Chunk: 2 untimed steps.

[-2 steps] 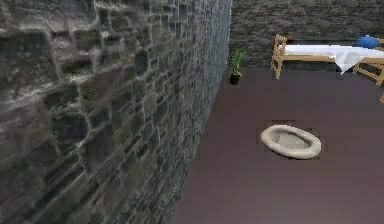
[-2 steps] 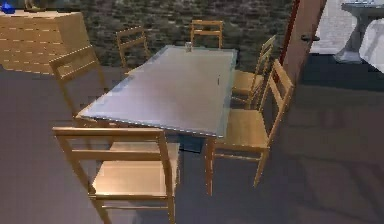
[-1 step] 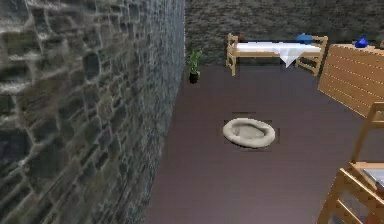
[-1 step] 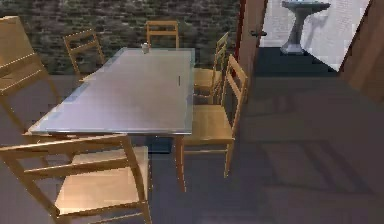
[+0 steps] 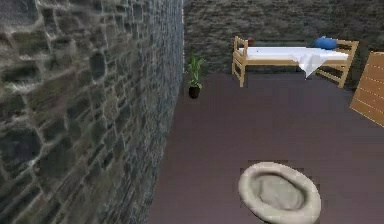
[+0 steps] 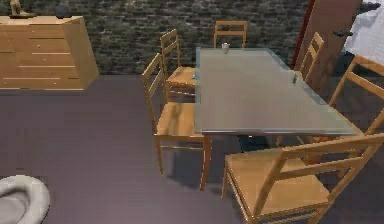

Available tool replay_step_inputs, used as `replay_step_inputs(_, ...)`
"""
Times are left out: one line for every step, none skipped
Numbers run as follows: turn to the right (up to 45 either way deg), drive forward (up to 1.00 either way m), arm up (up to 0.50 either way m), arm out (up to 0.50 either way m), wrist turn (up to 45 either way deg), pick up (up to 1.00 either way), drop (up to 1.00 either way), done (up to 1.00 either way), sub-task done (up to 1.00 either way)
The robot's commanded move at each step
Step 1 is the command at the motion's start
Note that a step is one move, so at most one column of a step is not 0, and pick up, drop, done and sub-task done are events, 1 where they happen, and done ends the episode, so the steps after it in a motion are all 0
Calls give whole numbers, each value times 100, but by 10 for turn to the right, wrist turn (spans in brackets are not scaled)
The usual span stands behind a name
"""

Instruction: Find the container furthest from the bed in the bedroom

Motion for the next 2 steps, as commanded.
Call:
replay_step_inputs(0, 95, 0, 0, 0, 0, 0, 0, 0)
replay_step_inputs(30, 0, 0, 0, 0, 0, 0, 0, 0)
